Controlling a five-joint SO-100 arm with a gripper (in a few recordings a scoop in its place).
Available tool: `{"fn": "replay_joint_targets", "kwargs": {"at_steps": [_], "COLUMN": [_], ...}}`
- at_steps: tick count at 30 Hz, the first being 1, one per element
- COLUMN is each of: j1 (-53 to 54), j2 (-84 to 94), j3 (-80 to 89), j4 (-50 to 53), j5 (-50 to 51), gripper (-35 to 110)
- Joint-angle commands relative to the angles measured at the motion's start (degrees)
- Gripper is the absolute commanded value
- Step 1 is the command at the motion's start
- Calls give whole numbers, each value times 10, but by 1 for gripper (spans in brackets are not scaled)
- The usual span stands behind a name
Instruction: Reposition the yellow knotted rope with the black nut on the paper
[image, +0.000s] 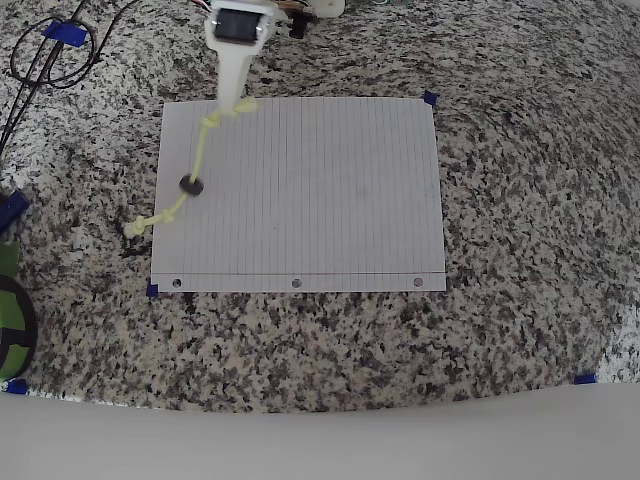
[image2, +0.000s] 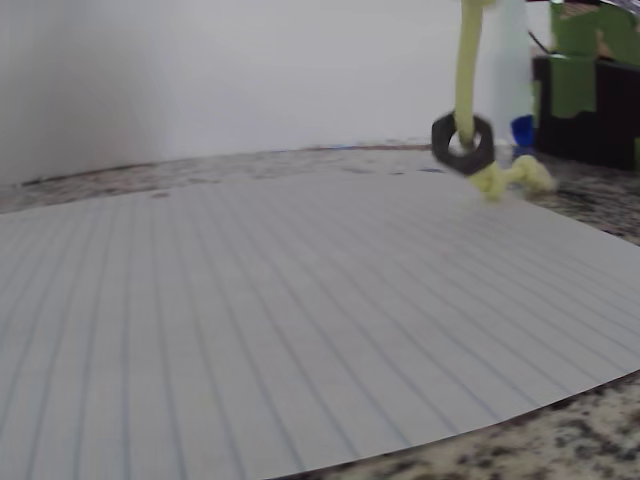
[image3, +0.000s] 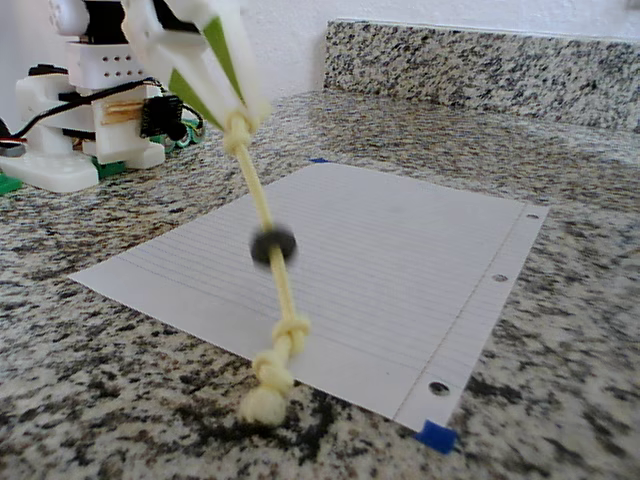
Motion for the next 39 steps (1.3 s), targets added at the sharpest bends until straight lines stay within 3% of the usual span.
{"fn": "replay_joint_targets", "kwargs": {"at_steps": [1, 5, 10, 19, 27, 39], "j1": [35, 69, 113, 158, 82, -119], "j2": [13, 25, 72, 140, 155, 196], "j3": [-49, -104, -115, -70, 10, 26], "j4": [-12, -5, -69, -55, 25, 95], "j5": [-79, -109, -102, -10, 58, 144], "gripper": [0, 0, 0, 0, 0, 0]}}
